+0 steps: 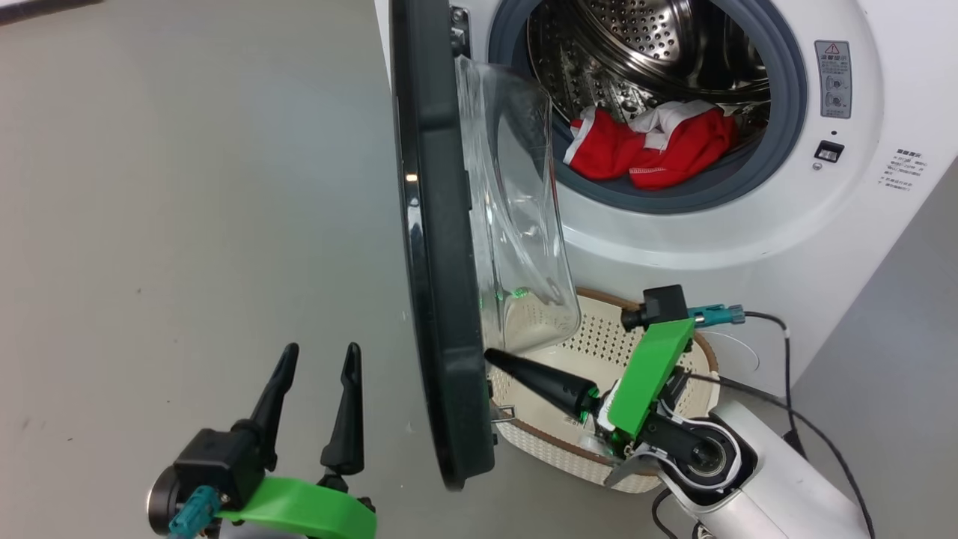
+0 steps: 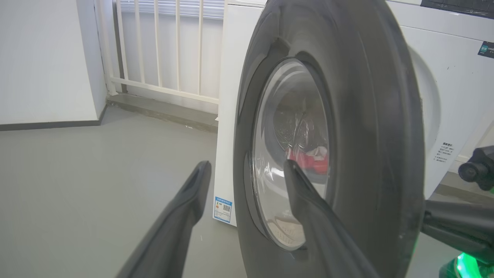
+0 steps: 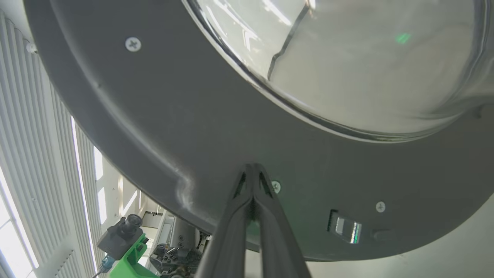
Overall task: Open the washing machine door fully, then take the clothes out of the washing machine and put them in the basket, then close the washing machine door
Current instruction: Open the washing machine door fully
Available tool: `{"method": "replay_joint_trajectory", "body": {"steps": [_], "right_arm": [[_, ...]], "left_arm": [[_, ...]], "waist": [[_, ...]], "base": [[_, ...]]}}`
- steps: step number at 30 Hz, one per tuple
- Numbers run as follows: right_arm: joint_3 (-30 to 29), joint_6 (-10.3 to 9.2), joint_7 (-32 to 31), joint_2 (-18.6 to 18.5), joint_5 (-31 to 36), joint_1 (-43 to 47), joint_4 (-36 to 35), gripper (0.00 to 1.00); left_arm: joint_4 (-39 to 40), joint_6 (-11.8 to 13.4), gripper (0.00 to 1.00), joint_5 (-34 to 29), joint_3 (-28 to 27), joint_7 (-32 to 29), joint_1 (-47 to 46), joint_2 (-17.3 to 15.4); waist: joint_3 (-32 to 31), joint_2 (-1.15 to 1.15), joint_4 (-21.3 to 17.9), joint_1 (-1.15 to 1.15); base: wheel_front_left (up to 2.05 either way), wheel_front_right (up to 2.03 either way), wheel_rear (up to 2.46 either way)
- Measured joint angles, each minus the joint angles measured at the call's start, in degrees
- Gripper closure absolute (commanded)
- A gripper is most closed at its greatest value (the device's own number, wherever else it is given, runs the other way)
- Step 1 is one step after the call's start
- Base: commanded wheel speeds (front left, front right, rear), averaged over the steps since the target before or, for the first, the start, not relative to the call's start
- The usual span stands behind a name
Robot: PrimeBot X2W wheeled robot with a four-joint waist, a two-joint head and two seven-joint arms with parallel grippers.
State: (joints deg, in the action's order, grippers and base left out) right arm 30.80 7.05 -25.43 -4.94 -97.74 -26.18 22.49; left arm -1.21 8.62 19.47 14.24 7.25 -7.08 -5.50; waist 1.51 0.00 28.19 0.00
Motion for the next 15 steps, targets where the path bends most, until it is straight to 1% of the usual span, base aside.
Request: {"method": "replay_joint_trajectory", "body": {"steps": [1,2,3,4,5,6,11,15], "right_arm": [[0.12,0.00,1.23,-0.19,1.14,-0.24,-0.02,1.00],[0.14,0.00,2.63,-0.35,2.22,-0.51,-0.03,0.96],[0.25,0.00,4.05,-0.65,3.49,-0.82,-0.04,0.68],[0.49,0.00,5.75,-1.05,5.44,-1.14,-0.15,0.48],[0.68,0.00,7.40,-1.48,7.23,-1.32,-0.35,0.12],[0.90,0.00,9.10,-1.97,9.17,-1.41,-0.44,0.00],[1.52,0.00,18.16,-4.01,20.38,-1.44,-0.98,0.00],[2.10,0.01,25.49,-5.30,33.01,-1.44,-0.90,0.00]], "left_arm": [[0.01,-0.01,0.00,0.32,0.01,0.01,0.00,0.08],[0.01,-0.03,0.00,0.38,0.05,0.26,0.00,0.10],[0.04,-0.05,0.00,0.38,0.08,0.53,0.00,0.08],[0.07,-0.08,0.00,0.37,0.12,0.77,0.00,0.05],[0.11,-0.08,0.00,0.36,0.13,1.00,0.00,0.01],[0.13,-0.08,0.00,0.36,0.13,1.32,0.00,-0.01],[0.34,-0.05,0.00,0.37,-0.02,2.02,0.05,-0.04],[0.86,0.26,0.00,0.56,-0.75,3.04,0.23,-0.04]], "waist": [[0.03,0.00,-0.07,0.00],[0.06,0.00,-0.13,0.00],[0.08,0.00,-0.19,0.00],[0.10,0.00,-0.23,0.00],[0.10,0.00,-0.27,0.00],[0.09,0.00,-0.31,0.00],[-0.14,0.00,-0.48,0.00],[-0.46,0.00,-0.72,0.00]], "base": [[0.00,0.00,0.00],[0.00,0.00,0.00],[0.00,0.00,0.00],[0.00,0.00,0.00],[0.00,0.00,0.00],[0.00,0.00,0.00],[0.00,0.00,0.00],[0.00,0.00,0.00]]}}
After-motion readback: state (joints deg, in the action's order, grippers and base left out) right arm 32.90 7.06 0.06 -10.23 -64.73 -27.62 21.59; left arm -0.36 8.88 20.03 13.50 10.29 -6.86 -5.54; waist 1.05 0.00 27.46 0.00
